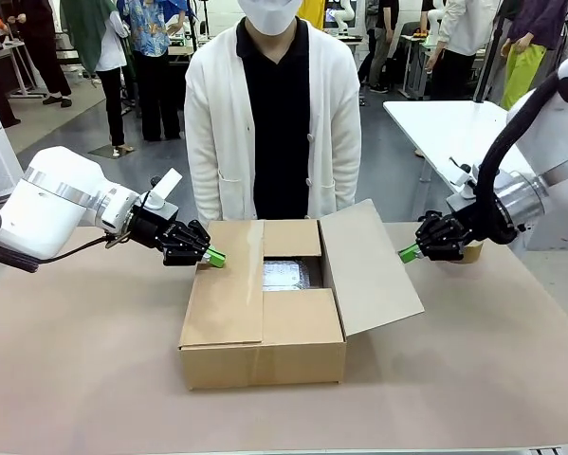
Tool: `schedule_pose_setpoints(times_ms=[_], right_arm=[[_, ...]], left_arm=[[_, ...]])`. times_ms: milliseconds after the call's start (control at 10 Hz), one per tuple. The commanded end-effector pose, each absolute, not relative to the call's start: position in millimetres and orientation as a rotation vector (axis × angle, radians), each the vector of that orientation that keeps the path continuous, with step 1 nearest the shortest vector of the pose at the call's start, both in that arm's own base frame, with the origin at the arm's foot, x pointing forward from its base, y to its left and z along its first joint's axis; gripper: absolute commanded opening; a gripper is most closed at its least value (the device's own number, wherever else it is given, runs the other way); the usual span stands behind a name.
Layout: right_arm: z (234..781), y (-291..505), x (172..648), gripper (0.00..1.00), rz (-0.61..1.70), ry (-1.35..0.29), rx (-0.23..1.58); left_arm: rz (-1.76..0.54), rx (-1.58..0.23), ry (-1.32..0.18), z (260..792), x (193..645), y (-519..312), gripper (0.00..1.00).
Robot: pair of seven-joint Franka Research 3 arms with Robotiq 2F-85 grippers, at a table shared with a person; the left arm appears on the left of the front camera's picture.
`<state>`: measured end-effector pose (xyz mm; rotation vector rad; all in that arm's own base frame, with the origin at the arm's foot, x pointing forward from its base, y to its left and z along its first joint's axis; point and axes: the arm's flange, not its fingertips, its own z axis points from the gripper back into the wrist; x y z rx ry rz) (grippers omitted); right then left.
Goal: Wrap the clocks to prevent damage.
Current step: Push the left (or right) flap of the Package Box to close it.
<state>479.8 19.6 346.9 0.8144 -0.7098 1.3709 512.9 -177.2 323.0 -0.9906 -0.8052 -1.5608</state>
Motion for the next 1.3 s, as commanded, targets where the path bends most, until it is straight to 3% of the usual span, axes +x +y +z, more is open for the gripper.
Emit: schedule_pose_setpoints(times_ms=[0, 500, 1200], right_arm=[[331.4, 21.3, 479.5, 0.01, 1.362, -0.797, 0.887], [326.3, 65.1, 484.3, 0.01, 1.408, -0.899, 1.235], [303.9, 155.3, 482.7, 0.01, 1.509, -0.805, 1.267]], left_arm=[[-1.553, -0.983, -0.801, 318.4, 513.6, -176.6, 0.0], [-1.553, -0.983, -0.801, 318.4, 513.6, -176.6, 0.0], [-1.553, -0.983, -0.801, 318.4, 513.6, -176.6, 0.0]])
